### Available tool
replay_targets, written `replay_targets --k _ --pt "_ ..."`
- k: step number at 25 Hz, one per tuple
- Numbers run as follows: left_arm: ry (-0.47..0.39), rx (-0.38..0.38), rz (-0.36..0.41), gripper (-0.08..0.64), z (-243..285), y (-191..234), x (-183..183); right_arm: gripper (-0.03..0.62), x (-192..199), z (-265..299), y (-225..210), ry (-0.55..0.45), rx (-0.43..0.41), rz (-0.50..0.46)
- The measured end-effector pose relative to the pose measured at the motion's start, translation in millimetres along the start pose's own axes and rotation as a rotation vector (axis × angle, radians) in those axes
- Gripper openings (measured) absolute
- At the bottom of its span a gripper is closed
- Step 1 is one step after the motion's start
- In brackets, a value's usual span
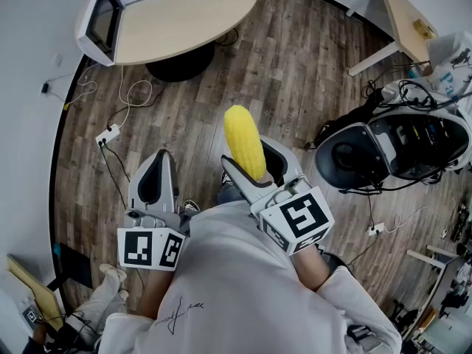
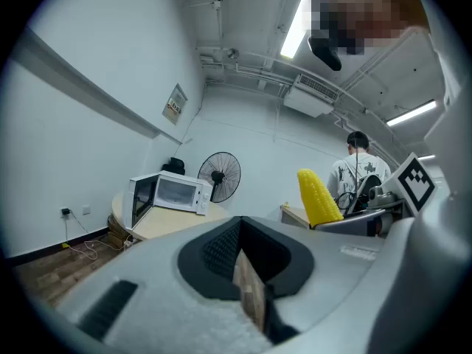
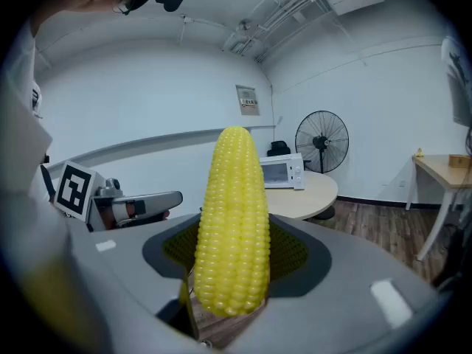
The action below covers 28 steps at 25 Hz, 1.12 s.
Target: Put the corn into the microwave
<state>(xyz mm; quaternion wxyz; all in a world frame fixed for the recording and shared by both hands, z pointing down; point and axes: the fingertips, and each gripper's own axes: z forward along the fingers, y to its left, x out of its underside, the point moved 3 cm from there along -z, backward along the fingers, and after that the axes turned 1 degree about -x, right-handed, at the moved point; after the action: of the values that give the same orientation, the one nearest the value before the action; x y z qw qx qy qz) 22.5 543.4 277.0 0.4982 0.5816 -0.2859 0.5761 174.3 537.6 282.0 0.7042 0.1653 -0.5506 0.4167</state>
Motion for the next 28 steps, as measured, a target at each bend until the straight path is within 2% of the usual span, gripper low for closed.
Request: replay_targets --k 6,13,19,28 --pt "0.021 -0.036 0.017 -0.011 35 -10 12 0.265 -1 4 -45 0.0 -0.023 0.0" --pt "0.013 -0.065 0.024 -0.011 58 -19 3 0.265 -9 17 -80 0.0 -0.072 0.017" --pt "0.041 -0.095 0.021 -0.011 74 -11 3 0.265 -13 32 -93 0.015 -0.098 0.029" --pt "0.028 -0.078 0.001 -0.011 109 11 -2 0.265 -23 63 -109 0.032 -0.088 0.031"
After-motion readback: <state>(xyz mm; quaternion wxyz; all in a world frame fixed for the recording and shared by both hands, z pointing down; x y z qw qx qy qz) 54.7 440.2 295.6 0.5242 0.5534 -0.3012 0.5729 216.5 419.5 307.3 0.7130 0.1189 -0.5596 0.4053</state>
